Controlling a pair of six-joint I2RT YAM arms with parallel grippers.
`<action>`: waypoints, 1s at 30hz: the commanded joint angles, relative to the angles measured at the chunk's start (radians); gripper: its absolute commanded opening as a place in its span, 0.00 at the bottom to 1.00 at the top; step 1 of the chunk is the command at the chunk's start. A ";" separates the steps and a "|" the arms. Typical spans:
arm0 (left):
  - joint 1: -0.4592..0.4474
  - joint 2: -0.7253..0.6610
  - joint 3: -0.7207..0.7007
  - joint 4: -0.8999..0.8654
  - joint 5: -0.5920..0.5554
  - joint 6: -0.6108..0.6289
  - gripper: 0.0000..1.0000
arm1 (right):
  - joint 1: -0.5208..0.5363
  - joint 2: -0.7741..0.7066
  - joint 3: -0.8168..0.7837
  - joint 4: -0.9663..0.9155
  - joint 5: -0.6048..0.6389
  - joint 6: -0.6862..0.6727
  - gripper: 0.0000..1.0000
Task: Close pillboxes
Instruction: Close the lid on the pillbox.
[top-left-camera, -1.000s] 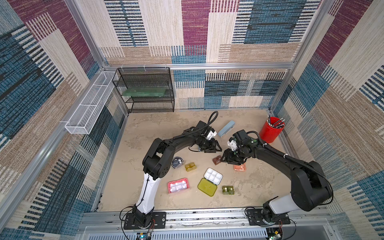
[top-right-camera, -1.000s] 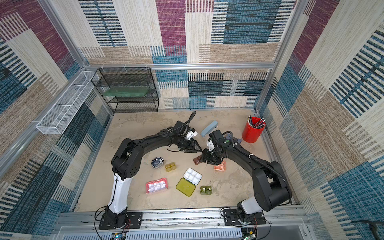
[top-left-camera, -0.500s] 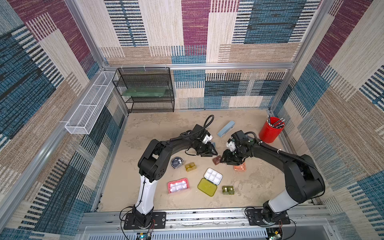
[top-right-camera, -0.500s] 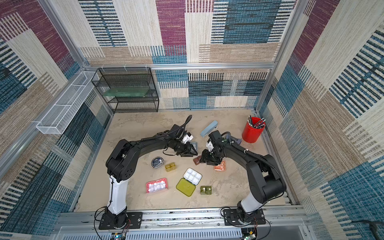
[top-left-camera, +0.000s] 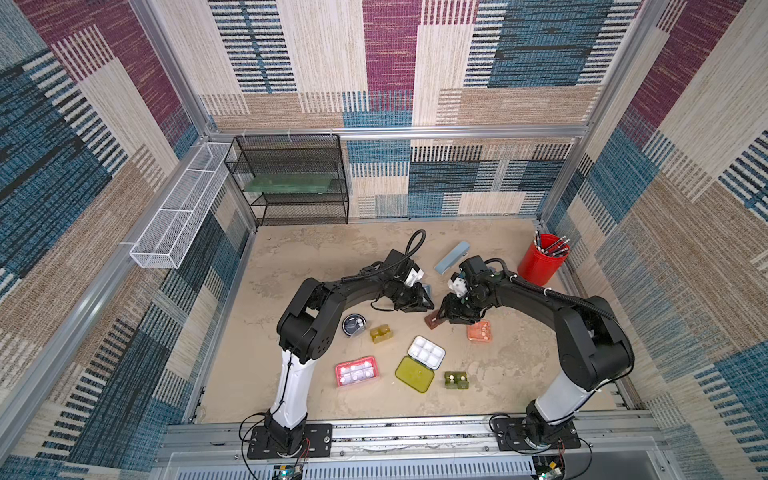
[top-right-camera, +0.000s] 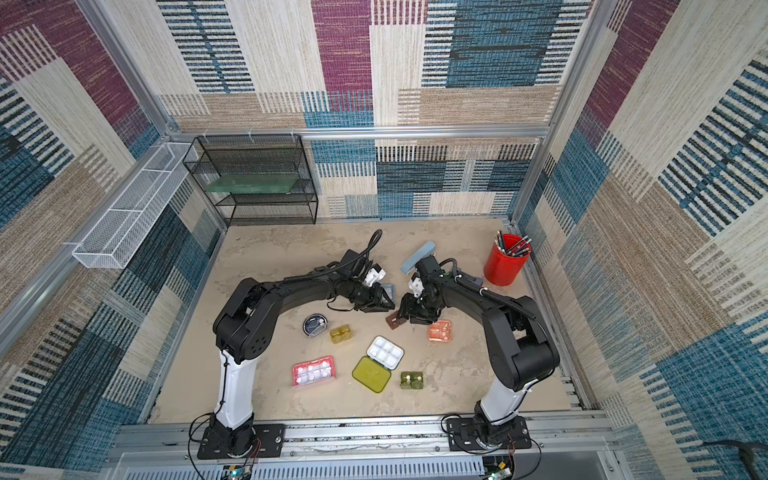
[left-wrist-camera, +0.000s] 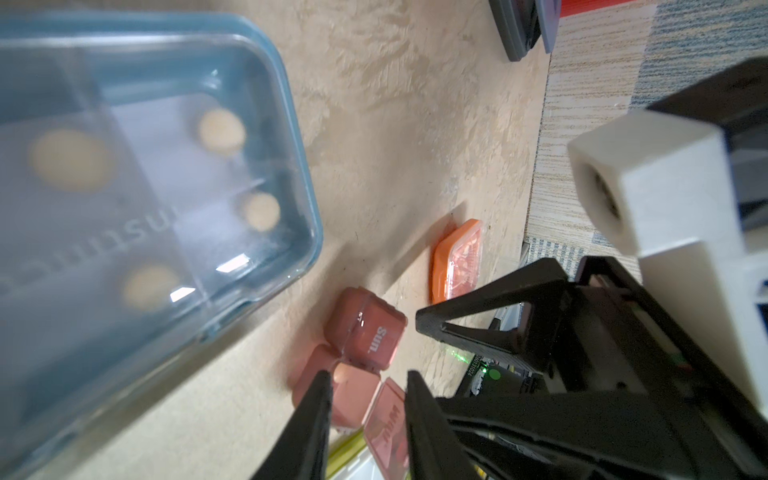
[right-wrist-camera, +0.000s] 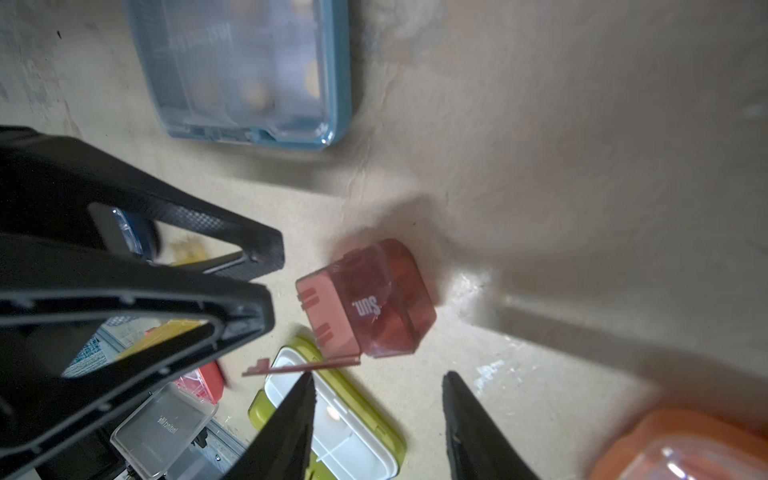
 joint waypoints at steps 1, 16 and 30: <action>0.002 0.006 -0.001 0.034 0.009 -0.009 0.33 | 0.001 0.014 0.013 0.014 -0.009 -0.010 0.52; 0.008 0.009 -0.012 0.022 0.033 0.009 0.29 | 0.010 0.052 0.020 0.043 -0.009 0.004 0.52; 0.010 0.009 -0.049 0.059 0.046 -0.006 0.22 | 0.035 0.072 0.041 0.061 -0.005 0.039 0.54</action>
